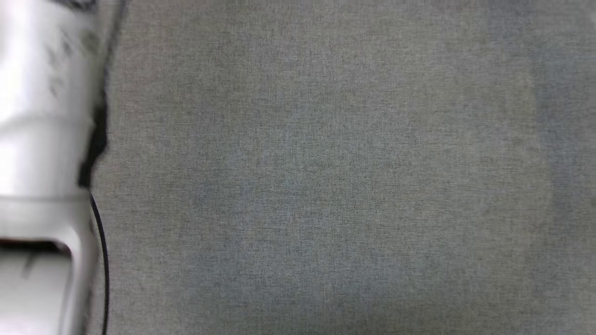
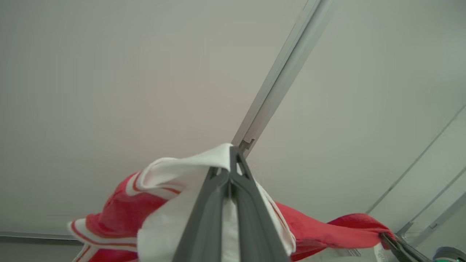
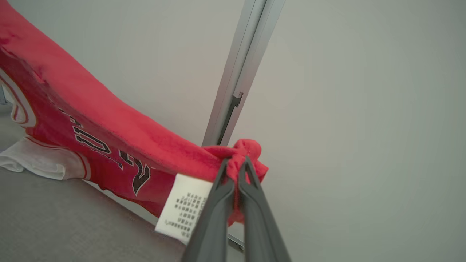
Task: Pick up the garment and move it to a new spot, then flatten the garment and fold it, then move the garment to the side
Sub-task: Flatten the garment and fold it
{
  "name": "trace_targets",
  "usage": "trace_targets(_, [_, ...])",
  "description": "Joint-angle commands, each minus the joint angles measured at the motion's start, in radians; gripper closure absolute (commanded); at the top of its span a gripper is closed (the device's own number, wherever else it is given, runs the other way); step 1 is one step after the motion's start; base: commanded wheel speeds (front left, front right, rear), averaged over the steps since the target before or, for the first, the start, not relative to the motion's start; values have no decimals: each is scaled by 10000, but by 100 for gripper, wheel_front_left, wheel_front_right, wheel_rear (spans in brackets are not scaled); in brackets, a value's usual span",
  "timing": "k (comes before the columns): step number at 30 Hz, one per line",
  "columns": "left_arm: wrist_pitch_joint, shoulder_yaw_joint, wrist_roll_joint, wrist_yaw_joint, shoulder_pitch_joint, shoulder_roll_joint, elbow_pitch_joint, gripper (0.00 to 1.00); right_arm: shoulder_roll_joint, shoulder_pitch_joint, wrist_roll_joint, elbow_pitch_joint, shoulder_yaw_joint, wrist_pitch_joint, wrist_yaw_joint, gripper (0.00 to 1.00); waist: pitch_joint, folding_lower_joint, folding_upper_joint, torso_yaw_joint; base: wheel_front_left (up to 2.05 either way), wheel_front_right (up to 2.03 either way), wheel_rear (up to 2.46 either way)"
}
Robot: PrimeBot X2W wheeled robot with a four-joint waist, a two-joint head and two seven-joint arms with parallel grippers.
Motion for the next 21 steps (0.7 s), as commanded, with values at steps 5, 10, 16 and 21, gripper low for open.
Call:
trace_targets(5, [-422,-602,-1338,-43,3432,172,-1930,100,-542,2948,432,-267,-188,-816,-3,100,-964,-1,0,-119,0,0,0])
trace_targets(10, [-832,-921,-1450,202,7715,725,-3934,100,-690,6128,696,-1100,-225,-997,-4,100,-2288,-1,0,-402,0,0,0])
trace_targets(16, [-875,-1137,-1878,1338,12402,863,-6436,100,-662,9144,794,-2385,-869,-1017,-4,100,-3576,-1,0,-570,0,0,0])
trace_targets(21, [-1066,-1261,-1935,2148,14965,910,-7608,100,-383,11435,820,-2932,-1817,-1013,-4,100,-4549,-1,0,-408,0,0,0])
